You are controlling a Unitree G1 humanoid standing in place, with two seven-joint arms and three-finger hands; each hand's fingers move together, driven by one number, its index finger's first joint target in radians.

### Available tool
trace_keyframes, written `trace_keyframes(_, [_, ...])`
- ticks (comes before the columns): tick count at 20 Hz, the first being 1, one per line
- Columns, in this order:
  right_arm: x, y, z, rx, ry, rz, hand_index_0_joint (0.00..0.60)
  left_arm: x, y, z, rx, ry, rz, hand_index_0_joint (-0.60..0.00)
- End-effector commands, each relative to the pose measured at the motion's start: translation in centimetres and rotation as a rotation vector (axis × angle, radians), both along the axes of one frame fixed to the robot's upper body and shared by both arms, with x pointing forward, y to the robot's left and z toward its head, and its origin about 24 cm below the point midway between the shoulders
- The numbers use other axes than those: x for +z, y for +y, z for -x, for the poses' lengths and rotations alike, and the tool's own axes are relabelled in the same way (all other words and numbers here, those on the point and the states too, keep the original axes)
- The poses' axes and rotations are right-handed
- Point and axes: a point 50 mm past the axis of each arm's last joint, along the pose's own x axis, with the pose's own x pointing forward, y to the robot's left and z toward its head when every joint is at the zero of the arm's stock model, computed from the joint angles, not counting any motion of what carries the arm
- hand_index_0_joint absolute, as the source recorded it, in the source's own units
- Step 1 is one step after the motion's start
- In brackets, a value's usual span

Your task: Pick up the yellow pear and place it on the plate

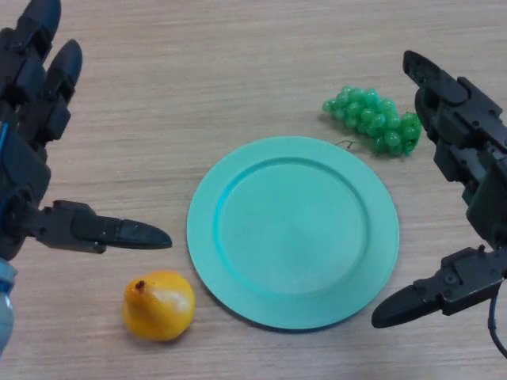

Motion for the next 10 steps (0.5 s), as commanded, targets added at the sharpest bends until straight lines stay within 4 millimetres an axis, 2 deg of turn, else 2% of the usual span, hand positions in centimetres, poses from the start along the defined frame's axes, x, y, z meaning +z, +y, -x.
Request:
trace_keyframes(1, [2.3,-0.3,1.0,-0.002,-0.203,-0.018,0.0,2.9,0.5,1.4,0.031,-0.179,-0.045,0.0])
trace_keyframes(7, [2.4,-0.3,1.2,-0.007,-0.199,-0.038,0.0,2.8,0.0,1.6,0.022,-0.177,-0.053,0.0])
trace_keyframes(10, [2.3,-0.3,1.1,-0.011,-0.187,-0.035,0.0,2.6,0.0,2.4,0.011,-0.181,-0.056,0.0])
